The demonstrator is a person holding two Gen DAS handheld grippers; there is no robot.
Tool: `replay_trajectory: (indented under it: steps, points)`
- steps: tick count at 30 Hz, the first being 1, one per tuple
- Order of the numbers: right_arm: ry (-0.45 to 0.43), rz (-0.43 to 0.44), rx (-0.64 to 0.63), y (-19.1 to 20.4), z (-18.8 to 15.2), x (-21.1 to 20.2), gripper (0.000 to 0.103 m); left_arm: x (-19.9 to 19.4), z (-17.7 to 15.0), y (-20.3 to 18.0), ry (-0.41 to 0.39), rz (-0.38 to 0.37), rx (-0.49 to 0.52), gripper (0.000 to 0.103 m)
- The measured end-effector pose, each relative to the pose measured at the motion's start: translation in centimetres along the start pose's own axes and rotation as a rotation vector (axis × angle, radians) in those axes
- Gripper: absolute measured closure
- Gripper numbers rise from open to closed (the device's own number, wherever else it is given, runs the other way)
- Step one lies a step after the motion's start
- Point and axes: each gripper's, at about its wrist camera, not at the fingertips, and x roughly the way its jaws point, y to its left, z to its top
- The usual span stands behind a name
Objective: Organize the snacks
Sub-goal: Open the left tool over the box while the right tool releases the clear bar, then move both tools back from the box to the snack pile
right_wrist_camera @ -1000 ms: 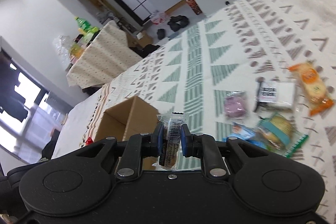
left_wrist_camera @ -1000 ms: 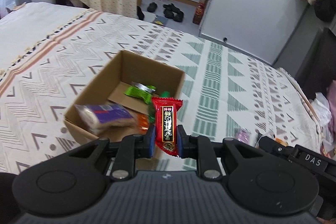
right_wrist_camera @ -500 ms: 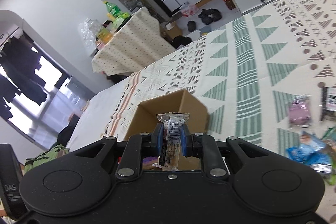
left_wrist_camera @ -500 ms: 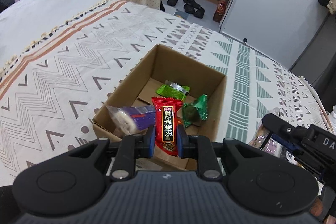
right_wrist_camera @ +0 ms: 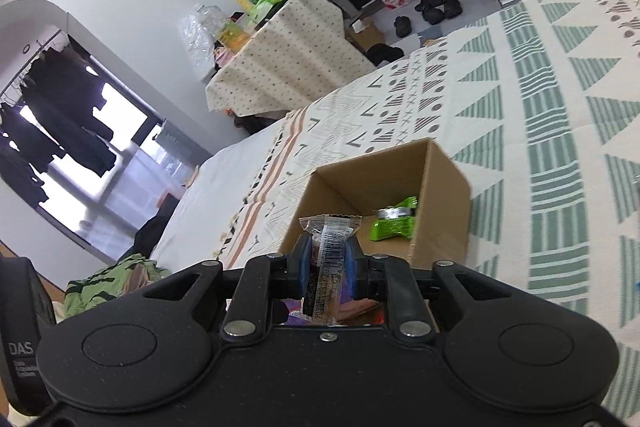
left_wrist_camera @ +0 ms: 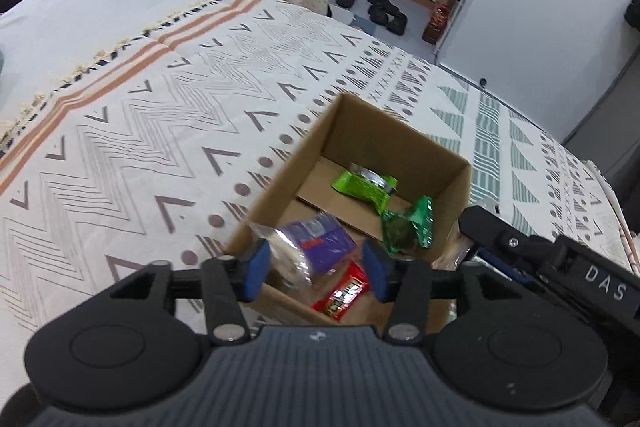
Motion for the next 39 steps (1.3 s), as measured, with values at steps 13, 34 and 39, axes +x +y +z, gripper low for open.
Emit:
replay_trajectory:
  steps: [13,34,39]
  points:
    - [-0.027,-0.046,0.03,-0.4,-0.6,-3.6,0.049,-2.1,-0.2,0.1,-0.012,0.022,0.004,0.02]
    - [-0.084,-0.189,-0.004,-3.1,1.6,-12.1,0.01,-6.0,-2.5,-5.2,-0.038,-0.028,0.031,0.0]
    - [-0.106,-0.196,0.015,-4.2,1.9,-14.5,0.004,-6.7,-3.0,-7.1,-0.036,-0.051,0.051,0.0]
